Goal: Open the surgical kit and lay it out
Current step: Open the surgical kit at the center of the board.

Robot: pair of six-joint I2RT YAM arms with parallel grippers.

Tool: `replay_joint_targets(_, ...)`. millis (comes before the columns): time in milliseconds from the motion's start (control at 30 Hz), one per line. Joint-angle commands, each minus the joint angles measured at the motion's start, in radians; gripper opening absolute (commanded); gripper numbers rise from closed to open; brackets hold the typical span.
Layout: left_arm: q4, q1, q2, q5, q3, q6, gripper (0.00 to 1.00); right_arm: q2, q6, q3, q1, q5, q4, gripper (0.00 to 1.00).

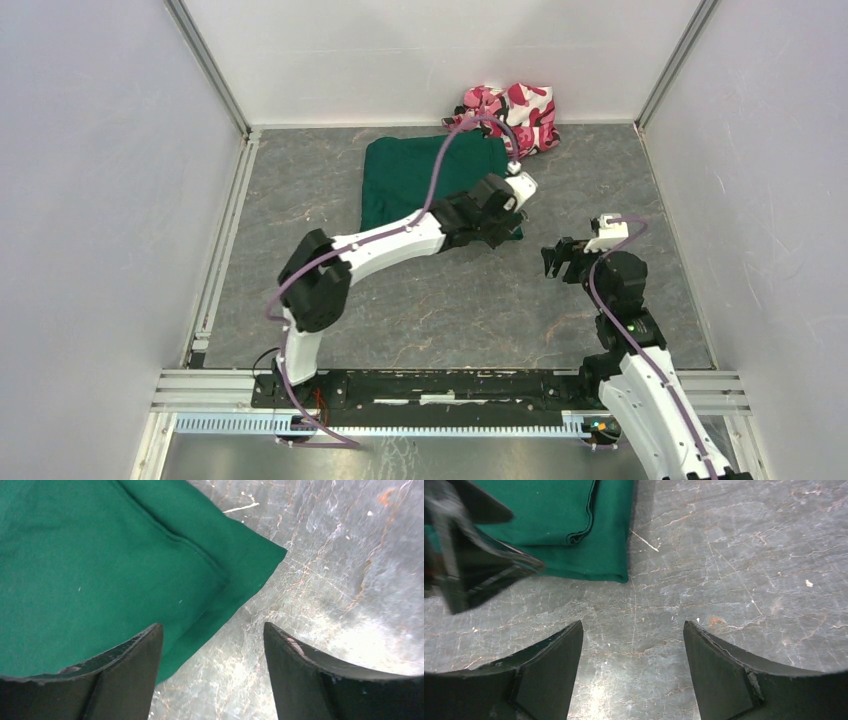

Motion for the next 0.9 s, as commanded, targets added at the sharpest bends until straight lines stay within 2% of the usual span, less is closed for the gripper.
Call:
replay_joint_targets(0, -0.05, -0.017, 0.1, -0.059, 0.12, 0.21, 0.76, -0.068, -0.016, -0.014, 0.001, 0.062, -0.025, 0.8)
replay_joint_targets(433, -0.059, -0.023, 0.204, -0.072, 0.222, 0.222, 0.5, -0.101, -0.073, -0.019, 0.001, 0.106, -0.064, 0.8)
replay_joint_targets(533, -0.059, -0.024, 0.216, -0.082, 0.237, 0.224, 0.49, -0.1, -0.073, -0.024, 0.0, 0.106, -0.064, 0.8)
replay_joint_targets(667, -0.073, -0.023, 0.246, -0.101, 0.272, 0.223, 0.43, -0.099, -0.073, -0.024, 0.001, 0.103, -0.062, 0.8)
replay_joint_targets(767, -0.079, -0.024, 0.258, -0.09, 0.282, 0.222, 0.43, -0.099, -0.074, -0.025, 0.0, 0.104, -0.064, 0.8)
replay_joint_targets(800, -0.078, -0.024, 0.261, -0.095, 0.285, 0.221, 0.41, -0.1, -0.073, -0.027, 0.001, 0.104, -0.063, 0.8)
replay_joint_targets(867, -0.076, -0.024, 0.266, -0.118, 0.294, 0.216, 0.28, -0.098, -0.072, -0.027, 0.001, 0.102, -0.065, 0.8)
